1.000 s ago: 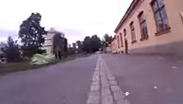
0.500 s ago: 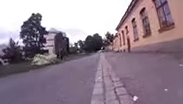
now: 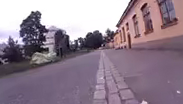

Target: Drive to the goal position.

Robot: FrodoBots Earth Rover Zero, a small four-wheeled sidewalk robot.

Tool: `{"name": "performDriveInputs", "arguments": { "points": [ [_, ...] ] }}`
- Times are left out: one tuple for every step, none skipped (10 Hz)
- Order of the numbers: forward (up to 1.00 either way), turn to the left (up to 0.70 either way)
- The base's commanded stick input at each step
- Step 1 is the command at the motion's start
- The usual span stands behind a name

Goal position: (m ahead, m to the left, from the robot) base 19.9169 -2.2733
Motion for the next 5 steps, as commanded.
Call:
{"name": "performDriveInputs", "arguments": {
  "points": [
    [0.45, 0.0],
    [0.45, 0.0],
    [0.45, 0.0],
    [0.45, 0.0],
    [0.45, 0.0]
  ]
}}
